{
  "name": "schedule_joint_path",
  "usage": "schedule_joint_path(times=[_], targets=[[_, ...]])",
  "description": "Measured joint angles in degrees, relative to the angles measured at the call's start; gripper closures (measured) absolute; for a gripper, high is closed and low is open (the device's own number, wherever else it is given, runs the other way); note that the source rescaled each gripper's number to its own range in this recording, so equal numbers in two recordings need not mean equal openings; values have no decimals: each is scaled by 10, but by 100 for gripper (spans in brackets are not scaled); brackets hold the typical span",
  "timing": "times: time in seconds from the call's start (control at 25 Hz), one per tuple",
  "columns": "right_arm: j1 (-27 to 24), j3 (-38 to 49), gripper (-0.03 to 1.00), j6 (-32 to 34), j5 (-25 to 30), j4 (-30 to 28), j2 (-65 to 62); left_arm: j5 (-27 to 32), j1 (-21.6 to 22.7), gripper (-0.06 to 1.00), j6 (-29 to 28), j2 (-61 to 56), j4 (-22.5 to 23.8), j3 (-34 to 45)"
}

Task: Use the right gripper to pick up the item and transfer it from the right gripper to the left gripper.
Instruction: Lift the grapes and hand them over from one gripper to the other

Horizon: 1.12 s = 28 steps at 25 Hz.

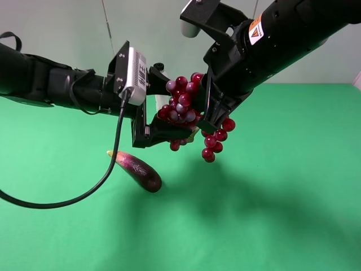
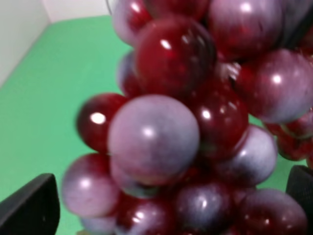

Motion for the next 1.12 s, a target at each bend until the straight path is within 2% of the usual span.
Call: schedule_joint_path(times=[0.24,0.32,0.36,0.4,0.48,0.52,0.56,1.08,1.12], targets=[[0,0,97,0,0,1,0,-10,-13,10,1,19,1,-16],[0,0,97,0,0,1,0,-18,-15,17,2,19,1,-22],[0,0,97,0,0,2,0,-22,-17,23,2,19,1,-24],[0,0,97,0,0,2,0,-23,-18,34,2,20,0,-24],[0,0,97,0,0,2,0,-30,-22,67,2,20,0,-24],[0,0,97,0,1,2,0,-34,-23,88,3,21,0,-24],[0,0,97,0,2,2,0,-36,-23,93,3,21,0,-24],[0,0,97,0,0,2,0,-37,-24,93,22,21,-2,-24],[0,0,94,0,0,2,0,-37,-24,93,22,21,-2,-24]])
